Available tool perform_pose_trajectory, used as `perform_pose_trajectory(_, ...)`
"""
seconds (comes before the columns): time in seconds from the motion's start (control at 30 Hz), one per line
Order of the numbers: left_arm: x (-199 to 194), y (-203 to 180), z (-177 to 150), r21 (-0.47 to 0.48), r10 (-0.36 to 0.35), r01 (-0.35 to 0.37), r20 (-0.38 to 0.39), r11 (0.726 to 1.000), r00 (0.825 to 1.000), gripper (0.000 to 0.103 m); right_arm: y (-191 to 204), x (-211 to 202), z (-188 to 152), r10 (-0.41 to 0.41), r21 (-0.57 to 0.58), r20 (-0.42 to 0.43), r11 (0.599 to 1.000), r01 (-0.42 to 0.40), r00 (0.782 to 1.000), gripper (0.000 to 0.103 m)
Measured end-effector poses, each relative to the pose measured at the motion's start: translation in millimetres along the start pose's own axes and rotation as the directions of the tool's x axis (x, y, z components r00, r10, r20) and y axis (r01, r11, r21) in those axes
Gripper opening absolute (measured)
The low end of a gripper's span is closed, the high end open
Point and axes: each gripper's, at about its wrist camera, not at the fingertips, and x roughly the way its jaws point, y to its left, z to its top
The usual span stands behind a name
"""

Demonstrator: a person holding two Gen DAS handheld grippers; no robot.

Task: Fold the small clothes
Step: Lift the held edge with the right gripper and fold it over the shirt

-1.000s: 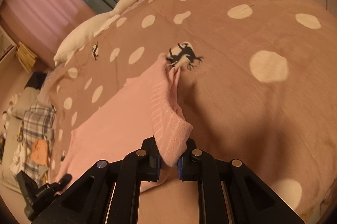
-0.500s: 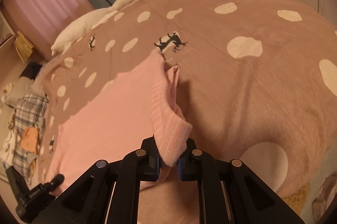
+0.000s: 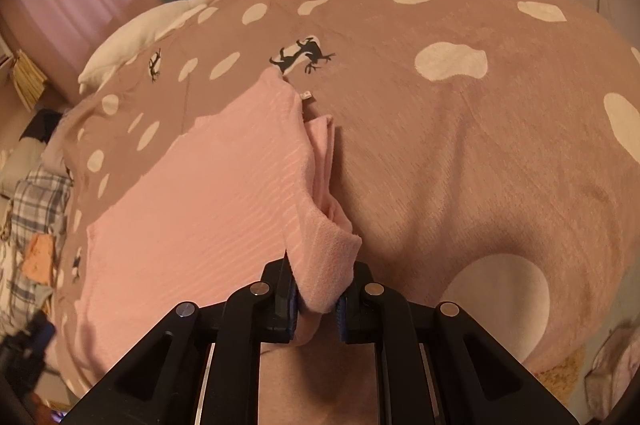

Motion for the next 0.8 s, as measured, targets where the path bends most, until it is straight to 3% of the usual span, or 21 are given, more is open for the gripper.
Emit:
perform_pose_trajectory(0.17,15,-33,-5,0.079,-0.108,0.112,-0.056,0.991,0.993,0.042,2,1,1,-0.010,0.004,-0.003,1.000,0.010,1.000,0.013)
perform_pose_trajectory(0.3,49,-59,-15,0.097,-0.180,0.199,-0.175,0.975,0.968,0.040,1,2,1,-0.005,0.016,-0.003,1.000,0.006,1.000,0.013)
perform_pose_trajectory(0.43,77,-70,-31,0.096,-0.184,0.215,-0.261,0.972,0.948,0.037,-2,3,1,0.008,0.029,-0.002,1.000,-0.008,1.000,0.013)
perform_pose_trajectory(0.6,108,-69,-50,0.087,-0.140,0.180,-0.346,0.980,0.928,0.037,-4,4,0,0.012,0.031,-0.002,0.999,-0.012,1.000,0.013)
perform_pose_trajectory(0.8,119,-61,-55,0.037,-0.155,0.180,-0.358,0.983,0.921,0.037,-5,8,1,0.022,0.037,0.003,0.999,-0.022,1.000,0.015)
